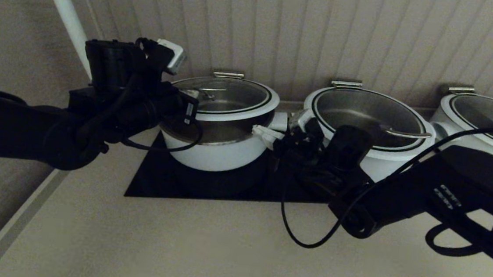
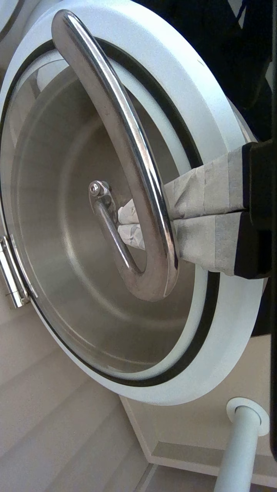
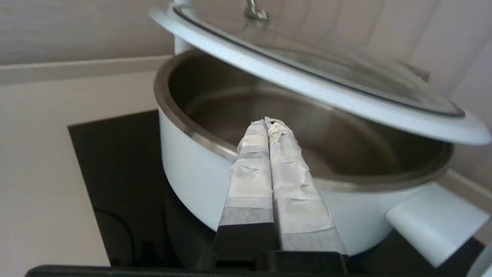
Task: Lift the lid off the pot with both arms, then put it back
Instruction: Hold the pot lid with the right arm
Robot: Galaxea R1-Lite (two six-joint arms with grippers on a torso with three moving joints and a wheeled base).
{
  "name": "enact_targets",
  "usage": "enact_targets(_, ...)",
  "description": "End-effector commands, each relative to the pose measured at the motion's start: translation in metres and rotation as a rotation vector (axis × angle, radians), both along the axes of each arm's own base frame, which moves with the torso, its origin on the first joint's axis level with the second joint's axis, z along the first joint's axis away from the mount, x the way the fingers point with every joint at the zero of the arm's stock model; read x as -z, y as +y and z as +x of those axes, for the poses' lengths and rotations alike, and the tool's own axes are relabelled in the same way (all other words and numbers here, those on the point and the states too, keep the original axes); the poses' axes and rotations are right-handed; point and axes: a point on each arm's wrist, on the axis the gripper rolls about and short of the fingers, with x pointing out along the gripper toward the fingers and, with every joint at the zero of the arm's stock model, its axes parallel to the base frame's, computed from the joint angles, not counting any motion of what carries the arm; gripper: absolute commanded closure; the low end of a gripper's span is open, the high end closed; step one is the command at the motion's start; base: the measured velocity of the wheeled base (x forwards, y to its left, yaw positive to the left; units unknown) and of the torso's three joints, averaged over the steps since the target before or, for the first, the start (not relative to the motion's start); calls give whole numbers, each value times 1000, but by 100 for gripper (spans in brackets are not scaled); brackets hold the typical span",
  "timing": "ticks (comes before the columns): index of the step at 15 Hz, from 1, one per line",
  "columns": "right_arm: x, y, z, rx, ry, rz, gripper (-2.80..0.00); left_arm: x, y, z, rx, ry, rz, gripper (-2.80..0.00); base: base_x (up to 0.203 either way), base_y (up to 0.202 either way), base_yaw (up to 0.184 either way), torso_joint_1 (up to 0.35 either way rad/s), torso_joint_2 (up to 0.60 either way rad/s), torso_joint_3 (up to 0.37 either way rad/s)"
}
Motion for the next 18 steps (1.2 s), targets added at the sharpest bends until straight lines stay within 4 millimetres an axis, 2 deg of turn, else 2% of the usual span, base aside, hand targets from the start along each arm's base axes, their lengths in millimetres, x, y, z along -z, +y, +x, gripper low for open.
enact_targets(1, 10, -1, 6, 20, 11, -5, 0, 1, 0, 1, -1, 1, 2, 0, 0, 0, 0, 0, 0, 0)
enact_targets(3, 13, 0, 12, 38, 9, 0, 0, 0, 0, 0, -1, -2, -1, 0, 0, 0, 0, 0, 0, 0)
enact_targets(10, -3, 11, 33, 43, -17, 17, 0, -3, 1, -2, -2, -9, -8, 0, 0, 0, 0, 0, 0, 0)
enact_targets(18, -15, 15, 40, 43, -42, 33, 0, -4, 1, -2, -2, -10, -10, 0, 0, 0, 0, 0, 0, 0)
